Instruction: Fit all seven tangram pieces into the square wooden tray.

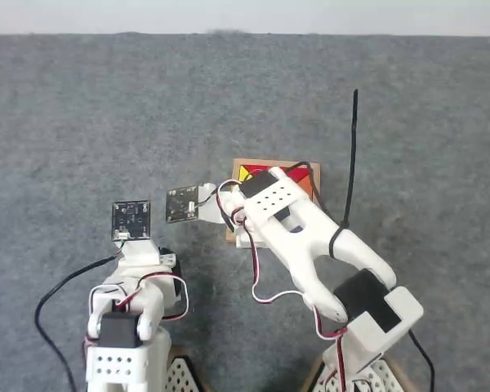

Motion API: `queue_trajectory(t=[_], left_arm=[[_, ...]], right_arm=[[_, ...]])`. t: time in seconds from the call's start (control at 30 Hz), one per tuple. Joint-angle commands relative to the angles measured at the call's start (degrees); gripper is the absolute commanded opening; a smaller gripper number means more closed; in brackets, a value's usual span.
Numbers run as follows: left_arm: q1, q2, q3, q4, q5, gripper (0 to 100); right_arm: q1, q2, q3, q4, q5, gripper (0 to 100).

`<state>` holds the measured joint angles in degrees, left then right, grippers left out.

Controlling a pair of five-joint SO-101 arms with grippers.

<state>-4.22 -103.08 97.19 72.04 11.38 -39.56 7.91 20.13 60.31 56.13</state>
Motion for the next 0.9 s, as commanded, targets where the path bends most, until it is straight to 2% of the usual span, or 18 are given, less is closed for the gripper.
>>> queue_trajectory(t=[0.0, 0.37, 0.67, 0.87], left_arm=[[-0.35, -1.14, -0.75, 0.26, -0.88, 1], [-0.35, -1.14, -0.75, 0.26, -0.88, 1], [-0.35, -1.14, -0.75, 0.26, -0.88, 1], [-0.35, -1.14, -0.75, 0.26, -0.88, 1]], right_arm=[[-0.4, -0.4, -3.52, -1.19, 1.67, 17.7], [0.04, -0.75, -3.52, -1.19, 2.37, 17.7], [2.07, -0.13, -7.56, -1.19, -6.59, 17.7], [1.98, 3.74, -7.82, -1.19, -7.03, 17.7]])
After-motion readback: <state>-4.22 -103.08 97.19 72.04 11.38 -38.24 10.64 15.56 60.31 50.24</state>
